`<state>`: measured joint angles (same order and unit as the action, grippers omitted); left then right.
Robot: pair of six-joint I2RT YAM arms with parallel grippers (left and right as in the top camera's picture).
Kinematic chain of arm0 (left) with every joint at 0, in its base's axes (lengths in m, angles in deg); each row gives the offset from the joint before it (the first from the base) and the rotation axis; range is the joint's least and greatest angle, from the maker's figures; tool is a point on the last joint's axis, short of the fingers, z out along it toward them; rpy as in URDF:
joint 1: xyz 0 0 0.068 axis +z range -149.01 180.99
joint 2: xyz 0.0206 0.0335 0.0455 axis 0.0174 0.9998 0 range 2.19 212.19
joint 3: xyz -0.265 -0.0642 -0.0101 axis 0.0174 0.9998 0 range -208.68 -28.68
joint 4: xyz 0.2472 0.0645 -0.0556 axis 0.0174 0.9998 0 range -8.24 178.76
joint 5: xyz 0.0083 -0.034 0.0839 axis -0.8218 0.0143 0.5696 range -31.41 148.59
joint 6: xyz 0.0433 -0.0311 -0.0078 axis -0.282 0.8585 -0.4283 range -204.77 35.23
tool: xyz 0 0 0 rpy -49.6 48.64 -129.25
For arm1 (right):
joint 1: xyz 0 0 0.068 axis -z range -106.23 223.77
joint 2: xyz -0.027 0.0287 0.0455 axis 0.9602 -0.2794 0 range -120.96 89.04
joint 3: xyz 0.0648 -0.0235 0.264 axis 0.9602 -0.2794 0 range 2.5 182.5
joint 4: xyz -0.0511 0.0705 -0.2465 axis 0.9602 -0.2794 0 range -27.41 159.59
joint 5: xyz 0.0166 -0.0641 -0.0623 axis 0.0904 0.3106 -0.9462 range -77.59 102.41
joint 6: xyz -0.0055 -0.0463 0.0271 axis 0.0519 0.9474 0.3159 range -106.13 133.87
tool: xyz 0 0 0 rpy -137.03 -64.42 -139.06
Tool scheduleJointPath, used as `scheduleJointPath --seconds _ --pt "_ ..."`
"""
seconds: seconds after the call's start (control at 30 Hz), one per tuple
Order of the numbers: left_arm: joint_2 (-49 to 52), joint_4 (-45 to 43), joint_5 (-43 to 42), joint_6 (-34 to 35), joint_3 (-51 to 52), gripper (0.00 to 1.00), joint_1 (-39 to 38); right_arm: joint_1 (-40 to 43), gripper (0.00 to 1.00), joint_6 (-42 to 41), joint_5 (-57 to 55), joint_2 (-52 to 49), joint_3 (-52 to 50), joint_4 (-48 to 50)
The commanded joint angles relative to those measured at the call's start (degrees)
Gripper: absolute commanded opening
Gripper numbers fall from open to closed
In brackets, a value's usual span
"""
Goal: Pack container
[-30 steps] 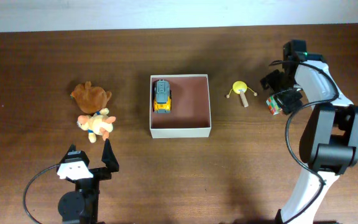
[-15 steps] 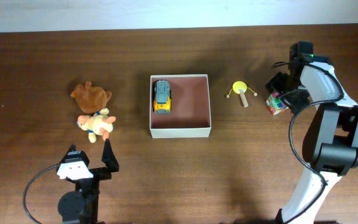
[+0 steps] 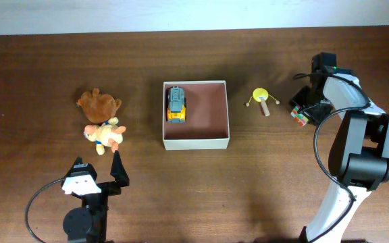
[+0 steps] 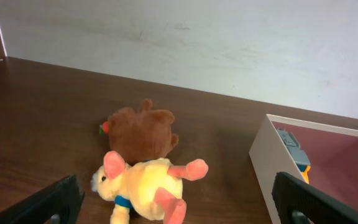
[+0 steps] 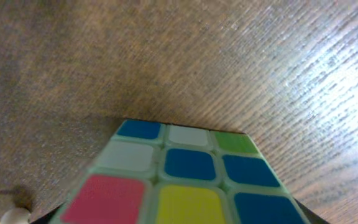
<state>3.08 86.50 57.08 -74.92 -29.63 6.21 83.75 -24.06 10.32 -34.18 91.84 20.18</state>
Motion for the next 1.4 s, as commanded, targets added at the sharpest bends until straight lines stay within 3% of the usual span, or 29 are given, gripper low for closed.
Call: scheduleJointPath --seconds 0.0,0.17,0.37,0.57,0.87,0.97,1.17,1.37 --pt "-0.46 -0.02 -0.22 -1.14 0.39 0.99 0.07 0.17 0.63 6.45 -0.09 0.00 -0.31 1.05" --pt "-0.48 -0.02 -0.22 -1.14 0.39 0.99 0.07 0.17 0.61 15.06 -0.07 0.00 -0.31 2.58" --pt "-0.48 -0.02 -0.22 -1.14 0.39 0.99 0.07 0.17 0.59 19.06 0.70 0.02 -0.07 2.45" --pt "-0.48 -0.02 -0.22 -1.16 0.39 0.99 0.04 0.17 0.60 22.84 8.09 0.13 3.52 -0.57" --pt "-0.48 -0.02 -0.22 -1.16 0.39 0.99 0.04 0.11 0.61 34.97 28.61 0.20 18.34 -13.86" --pt "-0.48 -0.02 -0.22 -1.16 0.39 0.99 0.04 0.07 0.61 34.95 26.34 0.20 20.96 -16.00" --pt "-0.48 -0.02 -0.22 -1.16 0.39 0.99 0.04 -1.49 0.61 34.99 9.38 0.04 19.87 -17.20" --pt "-0.48 0.00 -0.22 -1.16 0.39 0.99 0.07 -5.11 0.61 36.26 3.21 0.04 19.19 -15.52"
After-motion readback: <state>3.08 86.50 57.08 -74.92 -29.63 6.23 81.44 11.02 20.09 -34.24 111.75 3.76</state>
